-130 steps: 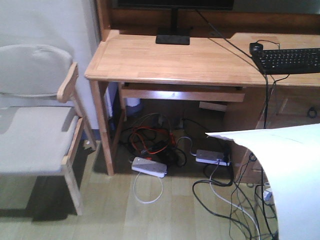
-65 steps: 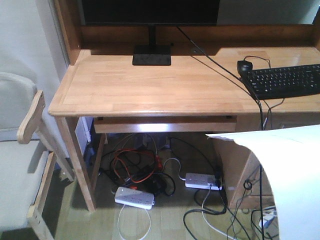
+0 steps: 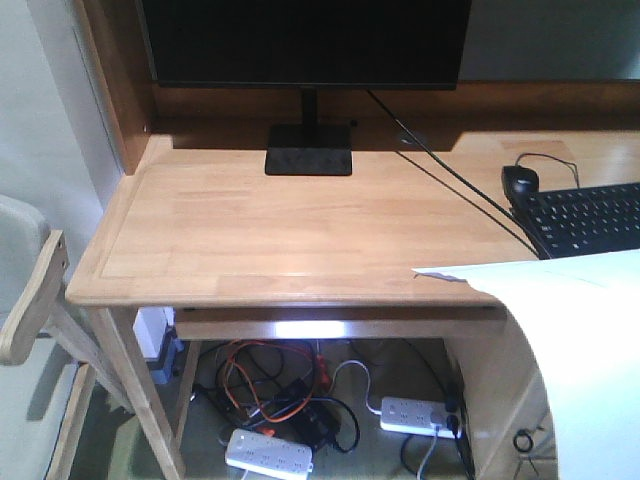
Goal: Grab stapler and paper to desk for stapling
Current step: 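Approach the desk in front of the black monitor holding both items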
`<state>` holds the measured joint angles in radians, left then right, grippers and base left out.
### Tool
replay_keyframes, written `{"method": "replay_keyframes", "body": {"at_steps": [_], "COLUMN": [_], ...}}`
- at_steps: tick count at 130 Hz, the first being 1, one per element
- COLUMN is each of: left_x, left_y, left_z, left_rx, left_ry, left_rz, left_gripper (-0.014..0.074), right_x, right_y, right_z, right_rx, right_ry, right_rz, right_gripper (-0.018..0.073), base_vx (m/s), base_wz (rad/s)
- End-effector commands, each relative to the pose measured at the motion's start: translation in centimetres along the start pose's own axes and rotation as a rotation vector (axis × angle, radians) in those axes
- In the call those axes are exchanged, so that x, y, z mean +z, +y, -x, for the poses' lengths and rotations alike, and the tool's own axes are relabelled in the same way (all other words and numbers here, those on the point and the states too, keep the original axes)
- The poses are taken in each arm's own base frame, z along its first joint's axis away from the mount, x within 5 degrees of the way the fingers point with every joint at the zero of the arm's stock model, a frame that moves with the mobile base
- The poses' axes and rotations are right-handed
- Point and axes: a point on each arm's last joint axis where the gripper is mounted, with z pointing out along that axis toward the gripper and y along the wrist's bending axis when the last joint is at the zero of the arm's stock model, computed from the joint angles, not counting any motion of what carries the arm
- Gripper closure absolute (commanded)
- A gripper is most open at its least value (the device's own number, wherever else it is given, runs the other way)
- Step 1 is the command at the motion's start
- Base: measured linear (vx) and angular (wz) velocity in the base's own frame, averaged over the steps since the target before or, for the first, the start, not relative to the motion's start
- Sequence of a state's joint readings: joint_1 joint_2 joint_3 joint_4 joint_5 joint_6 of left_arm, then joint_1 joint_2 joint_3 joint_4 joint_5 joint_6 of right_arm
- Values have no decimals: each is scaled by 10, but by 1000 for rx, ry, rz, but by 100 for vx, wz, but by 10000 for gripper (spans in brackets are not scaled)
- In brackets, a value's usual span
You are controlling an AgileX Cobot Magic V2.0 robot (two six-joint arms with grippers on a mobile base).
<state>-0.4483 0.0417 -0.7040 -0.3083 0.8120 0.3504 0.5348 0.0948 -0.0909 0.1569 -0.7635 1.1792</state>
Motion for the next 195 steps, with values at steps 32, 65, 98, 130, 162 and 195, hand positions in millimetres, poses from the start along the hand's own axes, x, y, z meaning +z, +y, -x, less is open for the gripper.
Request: {"method": "replay_keyframes", "body": {"at_steps": [32, 65, 98, 130, 162, 195], "left_x": [-1, -1, -1, -1, -1, -1], "left_y": [3, 3, 3, 3, 3, 3], "left_z": [17, 17, 17, 17, 17, 17], "left_rx": [-17, -17, -17, -17, -17, -17], "left_ry": [-118, -118, -118, -118, -118, -118], "left_rz": [25, 25, 25, 25, 25, 25], "left_gripper": [603, 603, 603, 603, 603, 603], "right_x": [5, 5, 5, 5, 5, 5], "right_y": [10, 10, 10, 10, 10, 10], "right_z": [2, 2, 2, 2, 2, 2], "right_rx": [-31, -31, -31, -31, -31, -31], "right_ry": [-12, -12, -12, -12, -12, -12], "right_rz": [60, 60, 60, 60, 60, 60], "right_gripper": [565, 565, 565, 565, 565, 565], "base_vx": [30, 25, 21, 17, 13, 10], "base_wz": [4, 1, -3, -3, -2, 0]}}
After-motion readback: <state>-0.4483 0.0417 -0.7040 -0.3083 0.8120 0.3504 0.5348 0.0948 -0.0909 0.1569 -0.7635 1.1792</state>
